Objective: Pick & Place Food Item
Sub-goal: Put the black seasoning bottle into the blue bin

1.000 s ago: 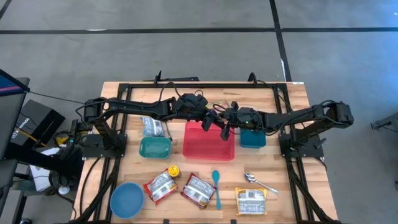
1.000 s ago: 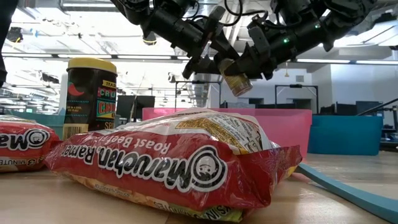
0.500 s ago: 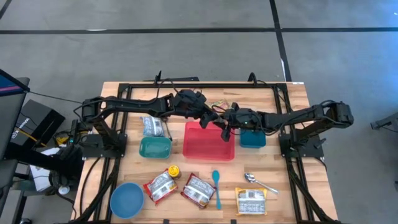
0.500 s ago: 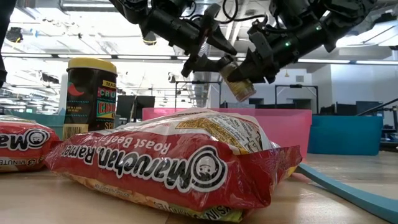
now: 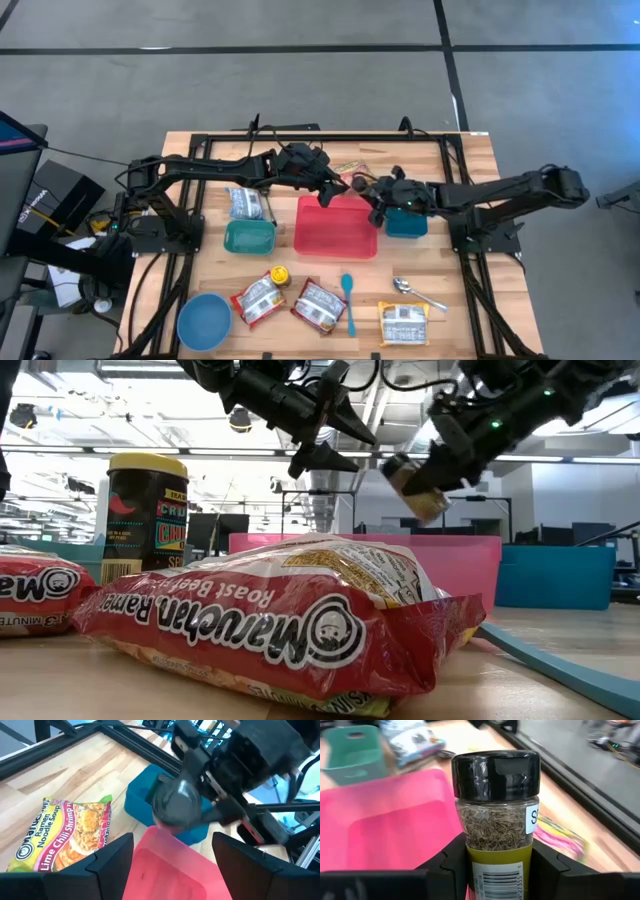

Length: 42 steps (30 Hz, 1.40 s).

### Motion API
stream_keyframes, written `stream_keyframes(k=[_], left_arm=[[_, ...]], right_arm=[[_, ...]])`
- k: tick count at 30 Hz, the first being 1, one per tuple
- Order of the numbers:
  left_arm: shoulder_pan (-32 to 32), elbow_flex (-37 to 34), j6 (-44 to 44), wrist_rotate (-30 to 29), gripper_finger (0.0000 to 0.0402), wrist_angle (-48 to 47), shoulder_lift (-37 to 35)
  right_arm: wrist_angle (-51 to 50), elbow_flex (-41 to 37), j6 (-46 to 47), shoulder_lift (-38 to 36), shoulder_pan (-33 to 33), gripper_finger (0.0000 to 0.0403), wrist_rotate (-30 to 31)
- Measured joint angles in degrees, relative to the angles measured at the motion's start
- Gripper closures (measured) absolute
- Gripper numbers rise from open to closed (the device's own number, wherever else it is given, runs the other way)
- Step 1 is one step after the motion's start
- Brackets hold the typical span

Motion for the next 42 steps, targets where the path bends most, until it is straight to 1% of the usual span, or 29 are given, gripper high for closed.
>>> stream_keyframes(k=[3,6,10,17,22,27,34,39,42], left_arm=[[-0.03,0.0,1.64,-0.01,0.0135,0.04,0.0],[-0.04,0.0,1.73,-0.02,0.0135,0.1,0.0],[-0.04,0.0,1.75,-0.02,0.0135,0.08,0.0],[-0.04,0.0,1.75,-0.02,0.0135,0.19,0.0],[-0.04,0.0,1.75,-0.04,0.0135,0.22,0.0],[-0.11,0.0,1.75,-0.04,0.0135,0.23,0.0],[-0.35,0.0,1.75,-0.07,0.0135,0.49,0.0],[-0.42,0.0,1.75,-0.07,0.0135,0.48,0.0],[-0.42,0.0,1.75,-0.07,0.0135,0.48,0.0]], right_arm=[[-0.71,-3.5,2.67,-3.77,1.16,0.0266,2.56],[-0.73,-6.91,5.52,-7.5,2.45,0.0265,4.18],[-0.82,-10.56,8.67,-11.91,4.58,0.0265,8.22],[-2.65,-15.12,14.47,-17.31,8.21,0.0263,14.45],[-3.96,-17.69,19.39,-17.92,10.54,0.0265,19.8],[-3.92,-19.54,22.96,-17.74,12.88,0.0263,21.92],[-3.7,-20.96,27.71,-17.75,17.25,0.0265,27.62],[-3.73,-23.72,34.51,-17.72,19.82,0.0264,33.0],[-3.5,-24.98,37.14,-17.72,21.22,0.0265,34.88]])
